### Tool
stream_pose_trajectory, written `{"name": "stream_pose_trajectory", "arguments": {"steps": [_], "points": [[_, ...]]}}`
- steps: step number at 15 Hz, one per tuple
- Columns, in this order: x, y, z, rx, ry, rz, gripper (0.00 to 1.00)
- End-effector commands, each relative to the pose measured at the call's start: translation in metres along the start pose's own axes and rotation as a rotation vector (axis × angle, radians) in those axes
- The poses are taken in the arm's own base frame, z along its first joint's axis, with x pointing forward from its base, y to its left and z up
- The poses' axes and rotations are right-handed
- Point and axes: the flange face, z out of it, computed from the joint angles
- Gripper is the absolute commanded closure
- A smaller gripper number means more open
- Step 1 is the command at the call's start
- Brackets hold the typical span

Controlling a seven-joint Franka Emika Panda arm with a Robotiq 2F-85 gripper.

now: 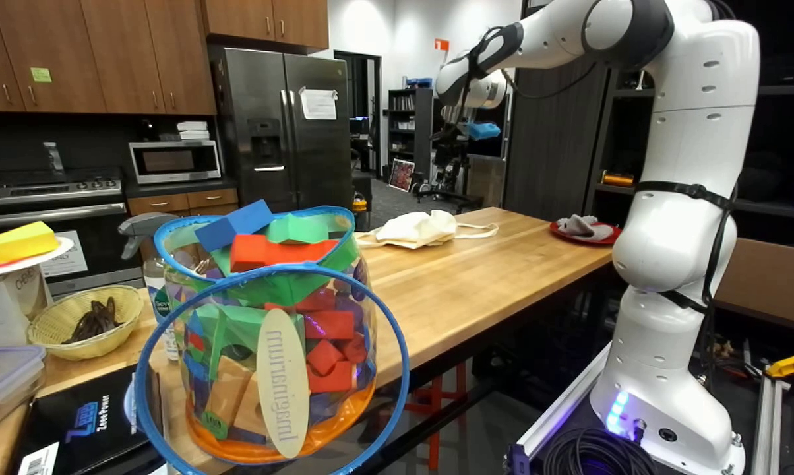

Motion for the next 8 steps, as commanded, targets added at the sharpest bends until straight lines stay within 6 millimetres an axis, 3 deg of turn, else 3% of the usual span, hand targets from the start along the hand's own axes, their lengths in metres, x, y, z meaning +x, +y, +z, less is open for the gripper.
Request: {"name": "stream_pose_trajectory", "arguments": {"steps": [1,4,8], "points": [[0.005,-0.012,0.007,0.002,-0.009,0.021,0.00],[0.013,-0.029,0.026,0.010,-0.032,0.037,0.00],[0.025,-0.045,0.067,0.018,-0.097,0.047,0.00]]}}
